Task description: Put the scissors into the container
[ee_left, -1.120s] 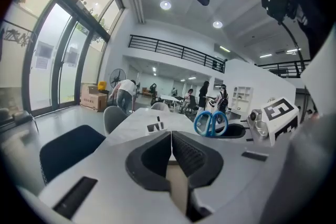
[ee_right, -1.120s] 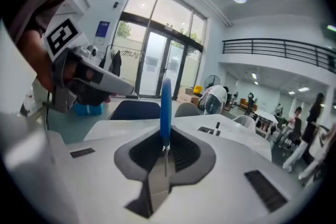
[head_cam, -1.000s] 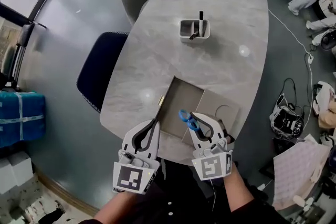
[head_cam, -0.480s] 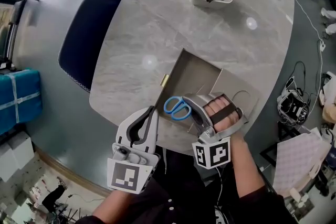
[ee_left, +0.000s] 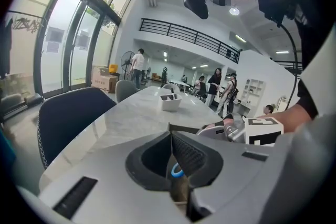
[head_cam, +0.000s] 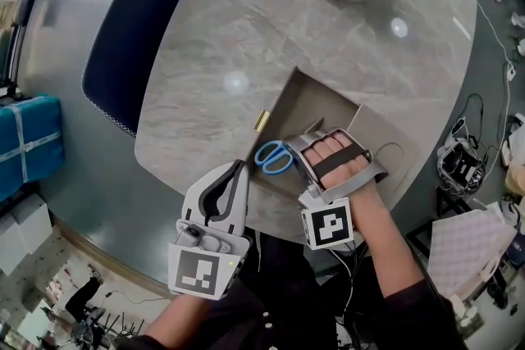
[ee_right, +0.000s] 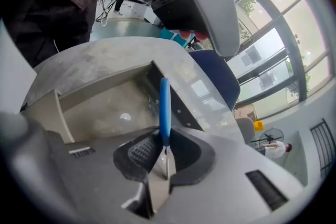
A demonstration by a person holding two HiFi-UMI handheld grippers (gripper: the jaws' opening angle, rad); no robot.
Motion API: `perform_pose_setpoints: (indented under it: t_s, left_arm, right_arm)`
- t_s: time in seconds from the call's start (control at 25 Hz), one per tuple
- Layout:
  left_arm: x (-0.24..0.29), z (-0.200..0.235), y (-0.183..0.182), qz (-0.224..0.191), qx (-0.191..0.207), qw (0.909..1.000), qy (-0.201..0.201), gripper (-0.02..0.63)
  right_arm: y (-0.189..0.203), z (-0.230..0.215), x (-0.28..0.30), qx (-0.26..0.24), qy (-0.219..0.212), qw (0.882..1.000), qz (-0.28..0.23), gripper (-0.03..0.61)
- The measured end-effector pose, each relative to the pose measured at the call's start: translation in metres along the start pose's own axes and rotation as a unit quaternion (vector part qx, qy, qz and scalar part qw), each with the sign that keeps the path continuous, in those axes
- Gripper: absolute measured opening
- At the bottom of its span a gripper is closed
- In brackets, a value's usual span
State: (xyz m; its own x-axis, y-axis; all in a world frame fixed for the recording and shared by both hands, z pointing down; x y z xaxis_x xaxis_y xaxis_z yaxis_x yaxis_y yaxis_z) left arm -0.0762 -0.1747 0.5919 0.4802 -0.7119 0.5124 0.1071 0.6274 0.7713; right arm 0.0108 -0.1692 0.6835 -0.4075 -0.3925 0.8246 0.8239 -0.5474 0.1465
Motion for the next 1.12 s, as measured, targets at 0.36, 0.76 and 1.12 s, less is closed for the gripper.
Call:
perform_pose_setpoints:
  t_s: [0.36, 0.76, 1.12]
  left_arm:
    - [0.000, 0.009, -0.008, -0.023, 0.000, 0.9997, -0.007, 0.015]
    - [-0.003, 0.001, -0.013, -0.014, -0.003, 0.9999, 0.001, 0.015]
    - [-0.007, -0.015, -0.028, -0.027, 0.017, 0.9993, 0.022, 0.016]
  right_arm:
    - [0.001, 0.009, 0.007, 0.028, -0.050, 0.998, 0.012, 0.063]
    - [0.004, 0.006, -0.010, 0.077, -0.101, 0.992, 0.023, 0.150]
    - [0.013, -0.008, -0.041, 0.146, -0.022, 0.988, 0.038, -0.003]
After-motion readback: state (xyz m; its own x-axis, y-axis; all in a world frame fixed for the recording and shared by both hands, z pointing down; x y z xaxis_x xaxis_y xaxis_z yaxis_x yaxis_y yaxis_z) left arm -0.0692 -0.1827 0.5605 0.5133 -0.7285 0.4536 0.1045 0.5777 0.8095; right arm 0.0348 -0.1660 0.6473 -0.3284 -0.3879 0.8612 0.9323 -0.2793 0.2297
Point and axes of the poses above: the fingertips, and each gripper's own axes: x forward along the fingers, z to its left, y out of its underside, the point moved 3 cm from there along -x, backward along the fingers, and after that the axes turned 8 degrees about -x, right-handed, at the moved point
